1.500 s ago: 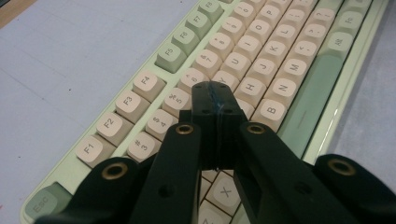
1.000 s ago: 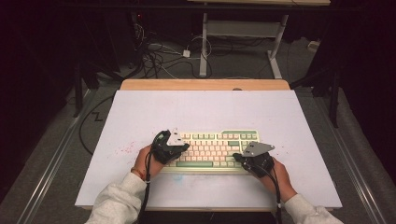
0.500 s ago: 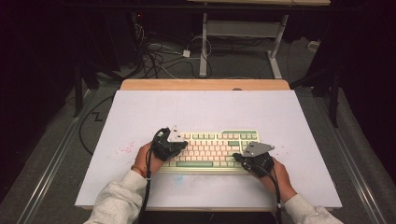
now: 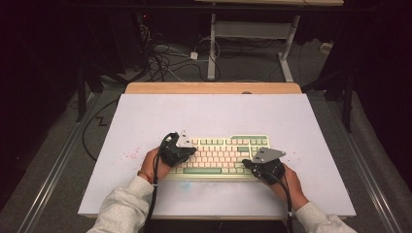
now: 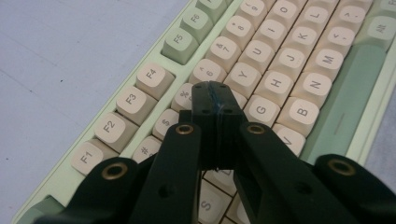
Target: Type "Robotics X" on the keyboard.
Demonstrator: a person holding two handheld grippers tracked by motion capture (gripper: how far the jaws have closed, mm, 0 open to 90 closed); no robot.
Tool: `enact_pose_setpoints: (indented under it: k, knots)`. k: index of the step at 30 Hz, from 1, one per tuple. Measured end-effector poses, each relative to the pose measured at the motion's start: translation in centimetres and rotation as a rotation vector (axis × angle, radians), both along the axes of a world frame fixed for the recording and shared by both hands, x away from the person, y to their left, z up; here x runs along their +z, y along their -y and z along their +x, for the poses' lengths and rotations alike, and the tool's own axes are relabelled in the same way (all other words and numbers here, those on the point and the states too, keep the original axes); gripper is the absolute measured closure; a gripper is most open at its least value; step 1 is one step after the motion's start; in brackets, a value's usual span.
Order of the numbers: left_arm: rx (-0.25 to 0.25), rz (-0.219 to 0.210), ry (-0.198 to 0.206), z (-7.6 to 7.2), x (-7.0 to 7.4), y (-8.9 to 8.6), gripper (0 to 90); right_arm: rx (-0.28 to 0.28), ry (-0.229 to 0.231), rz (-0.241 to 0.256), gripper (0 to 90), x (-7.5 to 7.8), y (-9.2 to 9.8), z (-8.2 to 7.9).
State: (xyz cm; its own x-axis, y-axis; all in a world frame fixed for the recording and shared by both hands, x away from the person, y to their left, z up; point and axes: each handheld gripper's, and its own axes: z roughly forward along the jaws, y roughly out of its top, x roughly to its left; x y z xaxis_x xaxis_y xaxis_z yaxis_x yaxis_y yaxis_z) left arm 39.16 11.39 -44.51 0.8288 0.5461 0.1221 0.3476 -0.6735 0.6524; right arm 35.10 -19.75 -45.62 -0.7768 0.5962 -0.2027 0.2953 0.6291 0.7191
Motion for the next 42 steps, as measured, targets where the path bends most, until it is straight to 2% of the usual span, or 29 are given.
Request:
enact_pose_setpoints:
  k: [14, 16, 18, 23, 26, 42]
  knots:
    - [-0.002, 0.002, -0.015, 0.0, -0.2, 0.1, 87.7, 0.0, 0.0, -0.001, 90.0, 0.0, 0.0, 0.0]
    - [-0.007, 0.021, -0.019, 0.1, -0.4, 0.2, 87.8, -0.002, 0.001, -0.003, 90.0, 0.0, 0.0, -0.1]
    - [-0.012, 0.012, -0.023, 0.0, -0.3, 0.2, 87.8, -0.006, -0.002, -0.001, 90.0, 0.0, 0.0, -0.1]
    - [-0.002, 0.004, 0.025, -0.4, 0.3, 0.0, 87.8, -0.002, 0.002, -0.004, 90.0, 0.0, -0.1, -0.1]
    - [0.002, -0.024, 0.048, -0.7, 0.9, -0.3, 87.8, -0.002, 0.002, -0.004, 90.0, 0.0, 0.0, -0.1]
    - [0.002, -0.06, 0.103, -1.6, 2.0, -0.9, 87.7, 0.004, 0.007, -0.019, 90.0, 0.1, -0.1, -0.2]
